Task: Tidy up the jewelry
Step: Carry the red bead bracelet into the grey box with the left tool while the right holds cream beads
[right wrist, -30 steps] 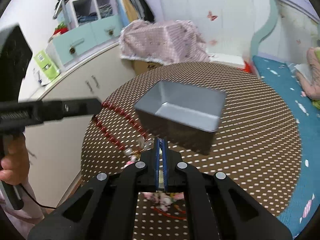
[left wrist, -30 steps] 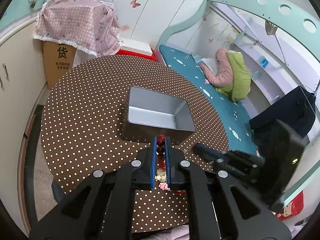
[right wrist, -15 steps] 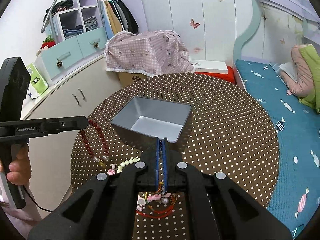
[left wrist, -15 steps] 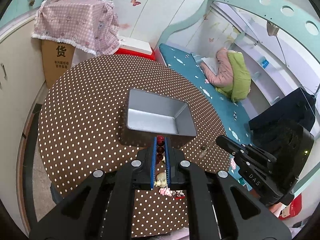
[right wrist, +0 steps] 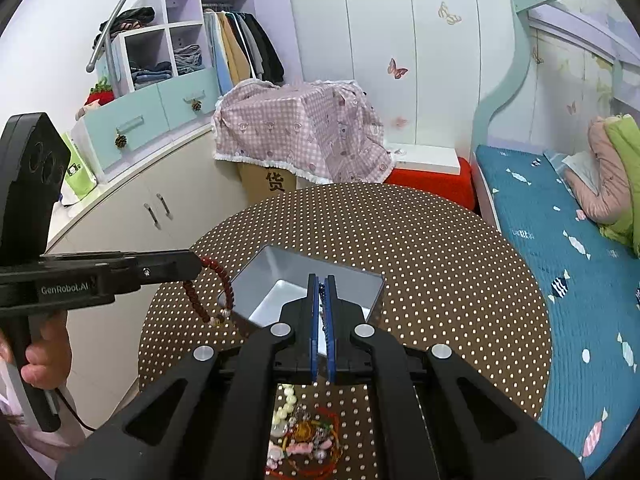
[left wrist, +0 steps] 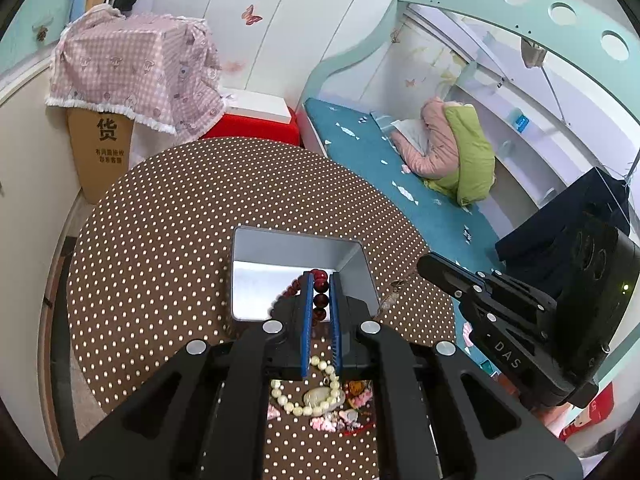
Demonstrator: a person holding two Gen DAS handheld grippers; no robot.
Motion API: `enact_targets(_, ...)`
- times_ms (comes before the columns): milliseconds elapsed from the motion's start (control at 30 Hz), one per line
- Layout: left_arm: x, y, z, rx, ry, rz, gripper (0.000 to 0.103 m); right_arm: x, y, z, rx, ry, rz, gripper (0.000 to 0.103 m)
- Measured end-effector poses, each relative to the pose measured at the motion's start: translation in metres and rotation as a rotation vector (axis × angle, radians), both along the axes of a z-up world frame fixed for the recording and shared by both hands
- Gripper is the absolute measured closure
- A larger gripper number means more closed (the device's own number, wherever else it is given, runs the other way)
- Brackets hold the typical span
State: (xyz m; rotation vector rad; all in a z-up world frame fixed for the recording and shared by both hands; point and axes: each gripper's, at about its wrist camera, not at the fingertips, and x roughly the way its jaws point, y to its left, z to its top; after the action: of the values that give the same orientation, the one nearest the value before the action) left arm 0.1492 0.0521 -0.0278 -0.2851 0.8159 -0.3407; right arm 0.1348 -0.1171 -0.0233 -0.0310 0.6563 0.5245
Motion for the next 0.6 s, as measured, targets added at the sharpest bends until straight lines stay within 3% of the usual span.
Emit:
enact_targets(333, 0.021, 0.0, 0.005, 0.001, -0.016, -0.007, 0.095, 0.012, 0.002, 0.012, 0.009, -0.028, 0.013, 0.101)
enact_targets(600, 0.04, 0.002, -0.011, 0.002, 0.02, -0.004, 0.095, 0.024, 0.008, -0.007, -0.004, 0.039, 0.016, 0.101)
